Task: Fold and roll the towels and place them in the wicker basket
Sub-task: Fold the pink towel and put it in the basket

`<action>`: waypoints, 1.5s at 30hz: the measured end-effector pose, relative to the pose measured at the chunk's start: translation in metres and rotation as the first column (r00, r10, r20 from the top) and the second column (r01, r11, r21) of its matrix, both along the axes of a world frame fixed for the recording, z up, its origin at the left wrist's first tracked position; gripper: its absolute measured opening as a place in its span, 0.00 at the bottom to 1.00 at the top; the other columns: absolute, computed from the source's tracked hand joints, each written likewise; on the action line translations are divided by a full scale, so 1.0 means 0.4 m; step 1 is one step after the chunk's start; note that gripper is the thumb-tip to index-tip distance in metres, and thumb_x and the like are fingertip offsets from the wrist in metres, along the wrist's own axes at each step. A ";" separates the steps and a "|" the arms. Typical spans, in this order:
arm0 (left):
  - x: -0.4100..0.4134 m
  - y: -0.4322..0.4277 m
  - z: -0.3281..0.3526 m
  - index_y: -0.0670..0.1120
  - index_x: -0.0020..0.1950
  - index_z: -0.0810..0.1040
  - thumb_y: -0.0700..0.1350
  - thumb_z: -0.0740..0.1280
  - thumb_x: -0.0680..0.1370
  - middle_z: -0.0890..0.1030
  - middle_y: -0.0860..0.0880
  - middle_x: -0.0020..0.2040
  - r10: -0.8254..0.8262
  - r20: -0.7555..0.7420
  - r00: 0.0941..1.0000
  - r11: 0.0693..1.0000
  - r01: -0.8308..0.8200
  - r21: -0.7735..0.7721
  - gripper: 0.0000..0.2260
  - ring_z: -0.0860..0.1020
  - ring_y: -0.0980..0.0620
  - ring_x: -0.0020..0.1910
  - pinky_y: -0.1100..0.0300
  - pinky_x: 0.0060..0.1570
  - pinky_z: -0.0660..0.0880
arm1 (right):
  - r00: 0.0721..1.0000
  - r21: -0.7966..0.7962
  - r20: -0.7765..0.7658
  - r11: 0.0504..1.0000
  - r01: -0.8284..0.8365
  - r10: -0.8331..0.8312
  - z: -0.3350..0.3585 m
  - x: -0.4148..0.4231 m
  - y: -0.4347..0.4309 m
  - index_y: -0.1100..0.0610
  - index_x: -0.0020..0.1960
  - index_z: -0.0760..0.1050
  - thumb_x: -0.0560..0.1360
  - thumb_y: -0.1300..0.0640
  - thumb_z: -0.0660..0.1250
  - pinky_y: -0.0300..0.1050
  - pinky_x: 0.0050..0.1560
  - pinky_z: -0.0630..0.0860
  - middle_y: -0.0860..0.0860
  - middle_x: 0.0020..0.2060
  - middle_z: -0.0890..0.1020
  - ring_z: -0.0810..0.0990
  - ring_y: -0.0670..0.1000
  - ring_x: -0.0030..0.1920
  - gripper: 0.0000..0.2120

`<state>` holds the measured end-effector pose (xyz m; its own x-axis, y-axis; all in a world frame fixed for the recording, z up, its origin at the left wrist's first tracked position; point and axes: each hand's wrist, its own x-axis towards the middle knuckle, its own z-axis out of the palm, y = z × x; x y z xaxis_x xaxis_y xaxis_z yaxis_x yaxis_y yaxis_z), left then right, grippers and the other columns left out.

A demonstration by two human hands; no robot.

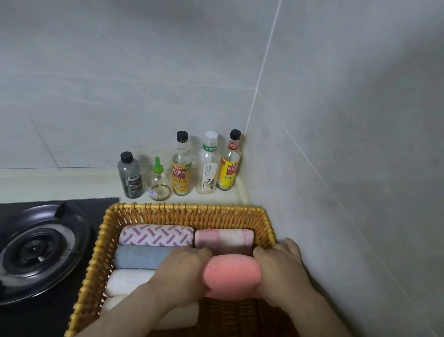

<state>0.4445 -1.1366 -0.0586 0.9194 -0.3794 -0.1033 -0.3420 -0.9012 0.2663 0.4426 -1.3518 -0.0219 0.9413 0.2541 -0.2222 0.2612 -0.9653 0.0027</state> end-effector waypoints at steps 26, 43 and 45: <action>0.110 -0.070 -0.127 0.50 0.68 0.69 0.51 0.68 0.72 0.77 0.49 0.64 -0.070 -0.046 0.996 0.940 0.081 0.331 0.25 0.64 0.45 0.71 0.45 0.71 0.56 | 0.999 -0.270 0.000 0.962 -0.040 0.041 -0.179 0.125 0.068 0.57 0.66 0.68 0.72 0.56 0.69 0.52 0.69 0.58 0.54 0.59 0.79 0.73 0.56 0.63 0.24; 0.169 -0.042 -0.148 0.56 0.59 0.72 0.59 0.75 0.64 0.80 0.55 0.53 -0.048 -0.054 0.997 0.989 0.055 0.134 0.26 0.77 0.53 0.54 0.51 0.65 0.65 | 0.827 0.620 -0.413 0.547 0.563 -0.383 -0.193 0.002 0.068 0.46 0.55 0.75 0.78 0.59 0.64 0.35 0.53 0.73 0.43 0.54 0.77 0.76 0.45 0.57 0.09; 0.162 -0.034 -0.141 0.56 0.65 0.70 0.62 0.74 0.64 0.78 0.54 0.61 -0.032 -0.075 0.997 0.994 0.040 0.099 0.32 0.74 0.52 0.61 0.51 0.68 0.62 | 0.766 0.634 -0.532 0.430 0.642 -0.359 -0.206 0.011 0.066 0.49 0.55 0.76 0.79 0.62 0.61 0.40 0.54 0.75 0.45 0.53 0.78 0.77 0.46 0.54 0.11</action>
